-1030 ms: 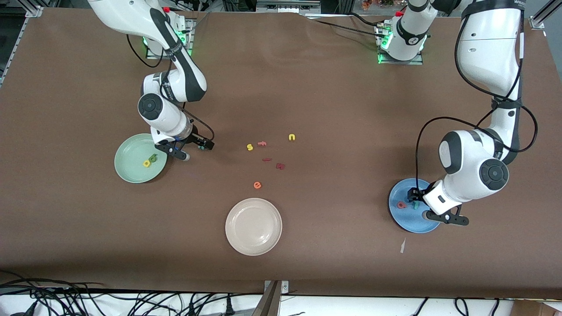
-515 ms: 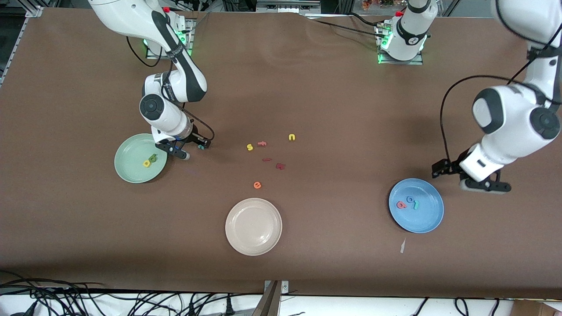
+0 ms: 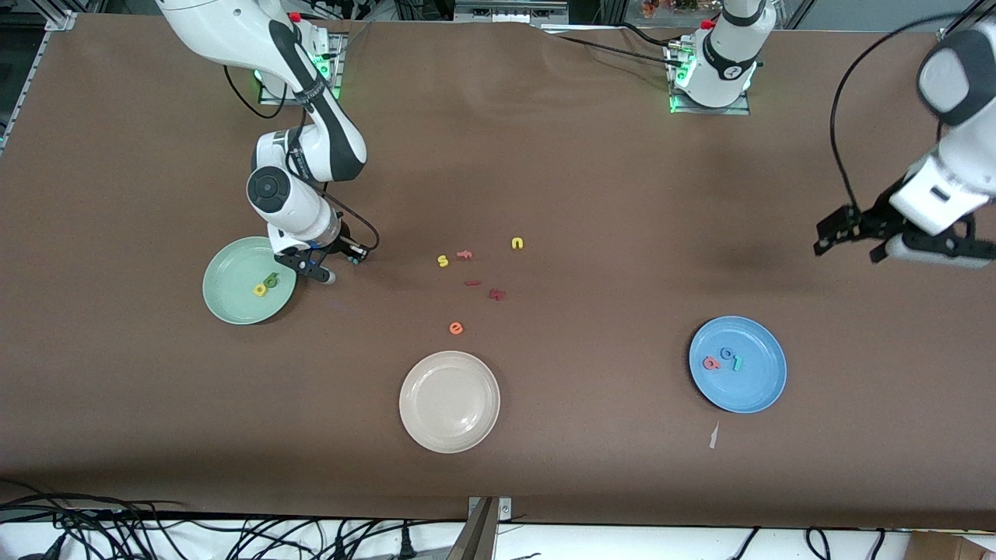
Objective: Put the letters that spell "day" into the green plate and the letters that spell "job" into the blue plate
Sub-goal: 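Drop the teal y into the green plate while the left gripper returns to rest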
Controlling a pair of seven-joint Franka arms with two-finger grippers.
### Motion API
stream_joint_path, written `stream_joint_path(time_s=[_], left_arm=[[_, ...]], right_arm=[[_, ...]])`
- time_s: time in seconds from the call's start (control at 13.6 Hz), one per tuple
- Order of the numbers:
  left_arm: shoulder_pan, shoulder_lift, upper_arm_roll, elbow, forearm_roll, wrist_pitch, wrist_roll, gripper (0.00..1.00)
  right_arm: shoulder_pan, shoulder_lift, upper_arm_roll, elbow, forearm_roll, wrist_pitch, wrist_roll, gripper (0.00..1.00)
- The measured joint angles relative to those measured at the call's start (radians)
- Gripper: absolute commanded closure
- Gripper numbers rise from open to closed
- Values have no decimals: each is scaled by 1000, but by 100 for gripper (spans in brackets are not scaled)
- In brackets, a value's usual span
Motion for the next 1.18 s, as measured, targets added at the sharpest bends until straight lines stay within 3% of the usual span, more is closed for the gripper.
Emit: stream_joint_path(time_s=[0.29, 0.66, 0.96, 1.18], left_arm=[[22, -79, -136, 131, 83, -348, -225, 0], [70, -38, -153, 349, 89, -655, -269, 0], [88, 54, -148, 482, 68, -722, -269, 0], [53, 86, -101, 511, 47, -722, -269, 0]], right_arm=[[1, 0, 2, 8, 0, 3, 5, 89], [1, -10, -3, 75, -8, -102, 8, 94], [1, -38, -87, 183, -131, -311, -29, 94], [-2, -44, -187, 210, -150, -358, -232, 94]])
